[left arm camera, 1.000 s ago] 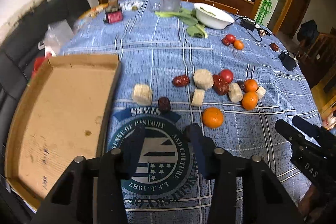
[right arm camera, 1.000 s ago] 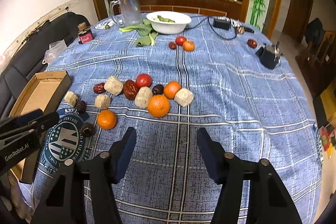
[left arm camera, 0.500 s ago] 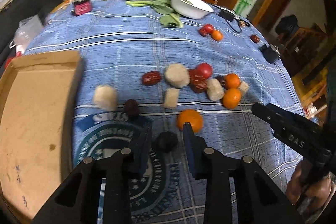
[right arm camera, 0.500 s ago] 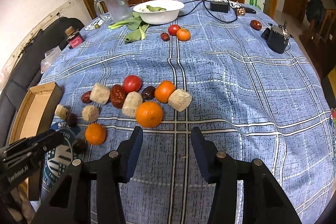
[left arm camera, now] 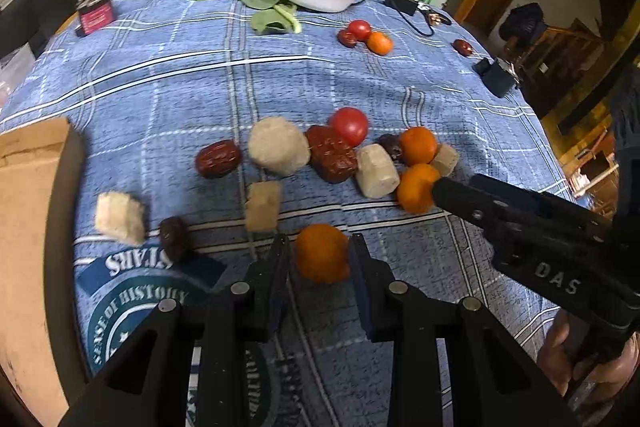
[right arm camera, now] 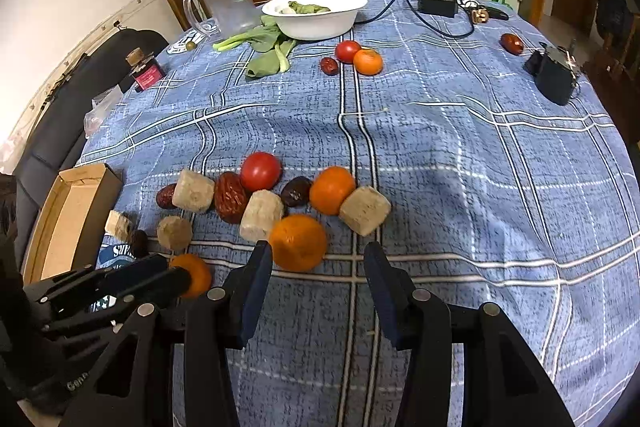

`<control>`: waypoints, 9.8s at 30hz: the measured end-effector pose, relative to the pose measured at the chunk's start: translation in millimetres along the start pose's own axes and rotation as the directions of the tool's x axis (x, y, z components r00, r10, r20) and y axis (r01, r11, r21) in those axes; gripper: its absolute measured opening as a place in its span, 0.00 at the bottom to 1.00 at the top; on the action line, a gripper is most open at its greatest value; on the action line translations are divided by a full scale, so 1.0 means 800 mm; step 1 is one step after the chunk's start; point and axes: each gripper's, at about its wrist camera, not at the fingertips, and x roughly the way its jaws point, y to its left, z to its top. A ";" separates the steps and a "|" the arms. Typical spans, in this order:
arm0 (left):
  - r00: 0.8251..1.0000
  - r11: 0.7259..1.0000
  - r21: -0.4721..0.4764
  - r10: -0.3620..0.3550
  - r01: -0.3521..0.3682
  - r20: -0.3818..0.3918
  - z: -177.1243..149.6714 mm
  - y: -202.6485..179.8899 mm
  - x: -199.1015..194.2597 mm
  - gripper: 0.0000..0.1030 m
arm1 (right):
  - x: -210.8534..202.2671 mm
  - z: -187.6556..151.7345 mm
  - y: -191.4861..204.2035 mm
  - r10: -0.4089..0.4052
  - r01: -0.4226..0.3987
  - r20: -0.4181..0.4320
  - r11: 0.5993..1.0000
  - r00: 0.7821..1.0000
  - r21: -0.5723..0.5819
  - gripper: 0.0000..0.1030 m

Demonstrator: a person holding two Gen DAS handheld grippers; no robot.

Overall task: Organize fruits
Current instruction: 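Grasp an orange with the left tool while the right tool grasps another orange, then carry both oranges over the cardboard box and open both tools to drop them, then withdraw both open tools from the box back toward the fruit row, then grasp the dark round fruit with the left tool while the right grasps a beige cube, then carry both items into the cardboard box and open both tools, then move both tools back to the fruit row, then grasp a beige cube with the left tool while the right grasps a round beige piece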

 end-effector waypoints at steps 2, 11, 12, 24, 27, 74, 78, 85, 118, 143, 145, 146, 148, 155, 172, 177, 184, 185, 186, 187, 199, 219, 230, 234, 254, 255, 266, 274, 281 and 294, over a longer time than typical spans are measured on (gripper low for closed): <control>1.000 1.000 0.012 -0.012 0.012 -0.006 0.001 -0.004 0.004 0.28 | 0.007 0.003 0.000 -0.001 0.001 -0.008 1.000 1.000 -0.004 0.50; 0.999 0.998 0.049 -0.024 0.025 -0.027 0.006 -0.019 0.025 0.28 | 0.028 0.010 0.005 0.024 -0.025 -0.034 1.000 0.999 -0.014 0.50; 1.000 0.998 0.054 -0.018 0.019 -0.024 0.005 -0.021 0.025 0.28 | 0.031 0.010 0.005 0.038 -0.038 -0.042 0.999 0.998 -0.008 0.49; 0.998 0.998 -0.047 -0.038 0.040 0.048 -0.009 -0.004 -0.035 0.27 | -0.008 0.002 0.016 0.123 -0.123 -0.021 0.992 0.992 0.002 0.35; 0.997 0.997 -0.074 -0.022 0.028 0.077 -0.013 0.009 -0.064 0.27 | -0.026 0.004 0.035 0.157 -0.157 -0.009 0.987 0.988 -0.034 0.35; 0.952 0.892 -0.360 0.305 -0.272 0.036 0.003 0.363 -0.123 0.43 | 0.113 0.038 0.395 0.181 -0.214 -0.116 0.874 0.977 -0.437 0.47; 0.939 0.877 -0.379 0.341 -0.296 0.055 0.000 0.353 -0.148 0.46 | 0.080 0.044 0.384 0.219 -0.232 -0.080 0.867 0.972 -0.441 0.48; 0.911 0.859 -0.386 0.400 -0.336 0.098 -0.003 0.308 -0.186 0.59 | 0.019 0.054 0.327 0.268 -0.252 -0.016 0.882 0.963 -0.399 0.51; 0.996 0.986 -0.163 0.041 -0.027 0.082 0.004 0.091 -0.080 0.59 | -0.011 0.022 -0.001 0.046 -0.046 0.005 0.998 0.999 0.038 0.50; 0.999 0.999 -0.007 0.035 -0.035 -0.005 -0.031 0.030 -0.006 0.39 | 0.047 0.021 -0.030 -0.006 0.006 -0.033 1.000 0.999 0.001 0.49; 1.000 1.000 -0.013 0.026 -0.026 -0.005 -0.032 0.031 -0.007 0.39 | 0.047 0.021 -0.029 -0.004 0.004 -0.030 1.000 1.000 -0.003 0.48; 1.000 1.000 -0.018 0.023 -0.023 -0.006 -0.032 0.032 -0.007 0.32 | 0.048 0.021 -0.029 0.001 -0.001 -0.029 1.000 1.000 -0.002 0.47; 0.999 0.999 -0.026 0.031 -0.032 -0.007 -0.033 0.035 -0.008 0.23 | 0.047 0.020 -0.030 0.007 -0.007 -0.029 1.000 1.000 0.001 0.43; 1.000 0.999 -0.043 0.021 -0.021 -0.007 -0.038 0.034 -0.011 0.22 | 0.043 0.016 -0.037 0.033 -0.032 -0.035 0.999 0.999 0.033 0.34; 0.998 0.996 -0.084 0.020 -0.014 0.062 -0.044 0.040 -0.060 0.22 | -0.014 0.002 -0.010 0.091 -0.091 0.012 0.996 0.996 0.010 0.34; 0.993 0.990 -0.134 0.056 -0.042 0.103 -0.045 0.068 -0.090 0.22 | -0.025 0.005 0.029 0.148 -0.147 0.016 0.988 0.989 -0.044 0.34; 0.980 0.967 -0.232 0.140 -0.104 0.142 -0.042 0.137 -0.125 0.22 | -0.024 0.017 0.116 0.248 -0.247 -0.015 0.957 0.969 -0.154 0.34; 0.978 0.963 -0.245 0.154 -0.115 0.144 -0.042 0.148 -0.130 0.22 | -0.019 0.021 0.136 0.268 -0.269 -0.030 0.948 0.963 -0.171 0.34; 0.975 0.958 -0.258 0.170 -0.128 0.145 -0.041 0.162 -0.134 0.22 | -0.016 0.023 0.149 0.281 -0.283 -0.039 0.942 0.959 -0.181 0.34; 0.971 0.952 -0.269 0.189 -0.145 0.145 -0.038 0.176 -0.138 0.22 | -0.012 0.025 0.168 0.299 -0.304 -0.052 0.933 0.953 -0.194 0.34; 0.956 0.907 -0.347 0.282 -0.240 0.076 -0.012 0.303 -0.127 0.22 | 0.051 0.023 0.332 0.342 -0.378 -0.164 0.863 0.925 -0.334 0.35; 0.969 0.906 -0.363 0.245 -0.216 0.037 -0.009 0.332 -0.102 0.43 | 0.121 0.007 0.377 0.231 -0.301 -0.214 0.864 0.949 -0.404 0.36; 0.953 0.864 -0.448 0.293 -0.228 0.082 -0.020 0.338 -0.155 0.54 | 0.093 0.011 0.379 0.247 -0.297 -0.169 0.848 0.954 -0.440 0.39; 0.943 0.847 -0.483 0.311 -0.219 0.117 -0.021 0.329 -0.183 0.56 | 0.061 0.014 0.364 0.264 -0.294 -0.130 0.840 0.956 -0.457 0.40; 0.992 0.971 -0.218 0.114 -0.098 0.062 0.011 0.101 -0.077 0.56 | -0.009 0.002 0.000 0.060 -0.061 -0.040 0.998 0.997 -0.013 0.40; 0.993 0.975 -0.201 0.104 -0.091 0.056 0.012 0.091 -0.070 0.56 | -0.010 0.002 -0.006 0.056 -0.057 -0.041 0.998 0.998 -0.008 0.40; 0.998 0.988 -0.141 0.068 -0.067 0.003 0.010 0.072 -0.030 0.56 | 0.012 0.003 -0.003 0.078 -0.079 -0.064 0.997 0.995 -0.013 0.40; 0.995 0.986 -0.150 0.086 -0.080 0.040 0.013 0.097 -0.041 0.55 | 0.037 0.019 0.031 0.083 -0.088 -0.065 0.993 0.994 -0.080 0.40; 0.998 0.993 -0.112 0.044 -0.040 0.034 0.018 0.088 -0.036 0.55 | 0.061 0.025 0.044 0.078 -0.086 -0.085 0.991 0.993 -0.101 0.40; 0.999 1.000 0.016 0.020 -0.019 -0.035 0.025 0.038 0.021 0.28 | 0.069 0.028 0.037 0.089 -0.096 -0.087 0.993 0.992 -0.074 0.30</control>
